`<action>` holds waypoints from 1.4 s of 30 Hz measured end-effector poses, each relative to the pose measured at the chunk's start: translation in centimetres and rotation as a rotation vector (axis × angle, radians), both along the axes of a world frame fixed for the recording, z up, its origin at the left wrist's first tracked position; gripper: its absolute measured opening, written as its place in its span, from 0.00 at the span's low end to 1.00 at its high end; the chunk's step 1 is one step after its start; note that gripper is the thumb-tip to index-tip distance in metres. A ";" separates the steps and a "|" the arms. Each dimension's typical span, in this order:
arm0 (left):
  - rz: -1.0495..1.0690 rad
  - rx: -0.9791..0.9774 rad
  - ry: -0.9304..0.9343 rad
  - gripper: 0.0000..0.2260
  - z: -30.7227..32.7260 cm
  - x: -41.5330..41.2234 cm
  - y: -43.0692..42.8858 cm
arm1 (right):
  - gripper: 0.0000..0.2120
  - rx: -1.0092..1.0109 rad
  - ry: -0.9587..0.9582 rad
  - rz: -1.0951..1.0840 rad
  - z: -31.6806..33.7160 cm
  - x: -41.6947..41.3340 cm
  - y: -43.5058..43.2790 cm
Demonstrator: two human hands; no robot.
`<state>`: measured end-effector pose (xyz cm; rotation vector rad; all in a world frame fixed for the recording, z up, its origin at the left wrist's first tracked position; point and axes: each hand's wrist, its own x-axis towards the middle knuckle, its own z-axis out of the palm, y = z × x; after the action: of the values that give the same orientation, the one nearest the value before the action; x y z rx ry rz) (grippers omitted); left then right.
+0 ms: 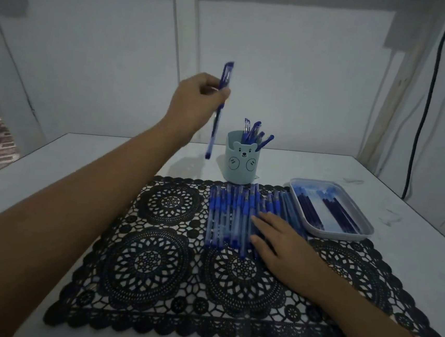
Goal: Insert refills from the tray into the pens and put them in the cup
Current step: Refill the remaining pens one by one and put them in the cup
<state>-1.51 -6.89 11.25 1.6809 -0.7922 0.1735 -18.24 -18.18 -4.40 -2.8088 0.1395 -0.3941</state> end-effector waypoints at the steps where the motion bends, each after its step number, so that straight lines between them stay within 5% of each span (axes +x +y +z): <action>1: 0.016 -0.050 -0.004 0.03 1.0 0.8 -1.0 | 0.24 -0.002 0.000 0.002 0.0 0.0 0.0; 5: 0.089 -0.093 -0.037 0.02 2.2 4.1 -4.6 | 0.24 0.003 -0.002 0.012 0.1 0.1 -0.1; 17: 0.063 0.503 -0.128 0.15 -4.9 5.6 -6.5 | 0.24 -0.007 -0.037 0.036 0.0 0.0 -0.3; 21: 0.135 0.459 -0.162 0.10 -6.2 4.4 -3.6 | 0.23 -0.016 -0.039 0.034 0.0 0.0 -0.3; 27: 0.126 0.778 -0.109 0.08 -11.9 1.9 0.7 | 0.23 -0.016 -0.038 0.027 0.1 0.0 -0.2; 42: 0.202 0.909 -0.084 0.14 -12.8 -0.7 2.7 | 0.23 -0.017 -0.029 0.021 0.4 -0.2 0.0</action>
<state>-2.20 -4.20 -1.55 2.6289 -0.8164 0.0125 -18.47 -18.15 -3.96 -2.8175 0.1003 -0.4324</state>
